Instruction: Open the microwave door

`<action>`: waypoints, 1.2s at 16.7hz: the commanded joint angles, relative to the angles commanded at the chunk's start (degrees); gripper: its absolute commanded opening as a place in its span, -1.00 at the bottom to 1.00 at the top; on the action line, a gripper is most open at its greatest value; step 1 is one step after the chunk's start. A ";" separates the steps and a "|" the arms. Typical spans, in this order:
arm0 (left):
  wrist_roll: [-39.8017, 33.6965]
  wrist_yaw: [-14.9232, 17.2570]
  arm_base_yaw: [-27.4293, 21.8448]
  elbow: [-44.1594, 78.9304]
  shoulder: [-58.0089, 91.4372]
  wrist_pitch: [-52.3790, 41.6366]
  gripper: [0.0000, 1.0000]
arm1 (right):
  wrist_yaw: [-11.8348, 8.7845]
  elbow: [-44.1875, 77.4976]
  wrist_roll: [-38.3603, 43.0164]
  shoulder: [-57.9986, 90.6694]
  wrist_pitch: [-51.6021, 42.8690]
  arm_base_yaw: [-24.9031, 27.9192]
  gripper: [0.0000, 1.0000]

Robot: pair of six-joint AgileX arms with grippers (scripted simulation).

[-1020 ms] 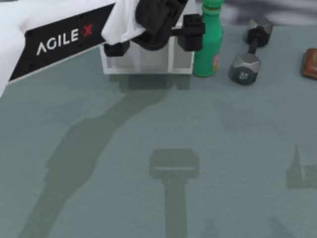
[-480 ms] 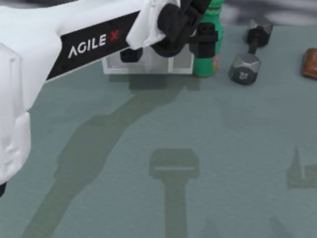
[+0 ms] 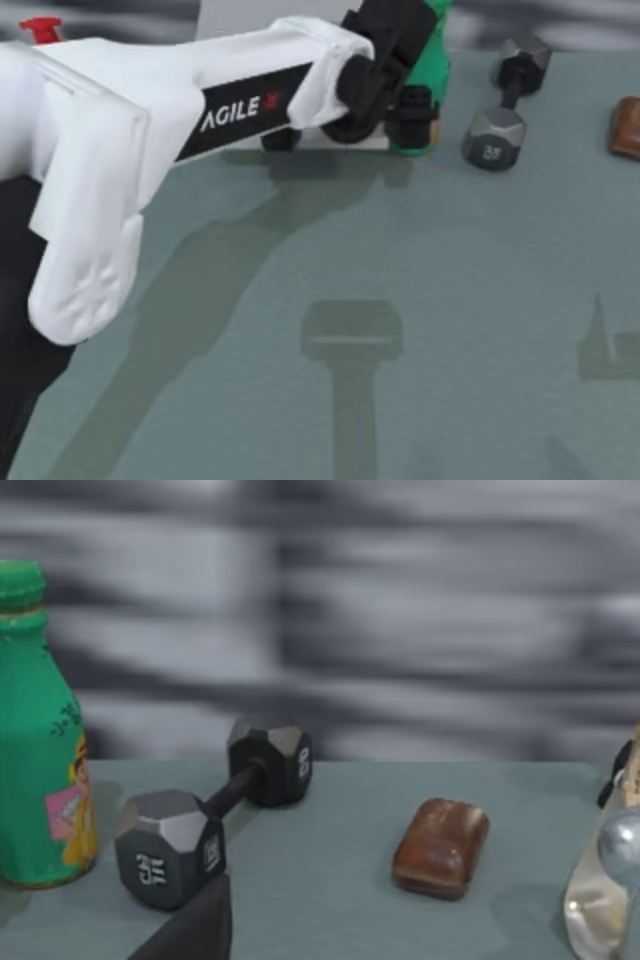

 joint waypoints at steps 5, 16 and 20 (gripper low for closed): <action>0.23 0.16 0.26 0.44 0.62 0.43 0.85 | 0.00 0.00 0.00 0.00 0.00 0.00 1.00; 0.23 0.16 0.26 0.44 0.62 0.43 -0.81 | 0.00 0.00 0.00 0.00 0.00 0.00 1.00; 0.23 0.16 0.26 0.44 0.62 0.43 -1.00 | 0.00 0.00 0.00 0.00 0.00 0.00 1.00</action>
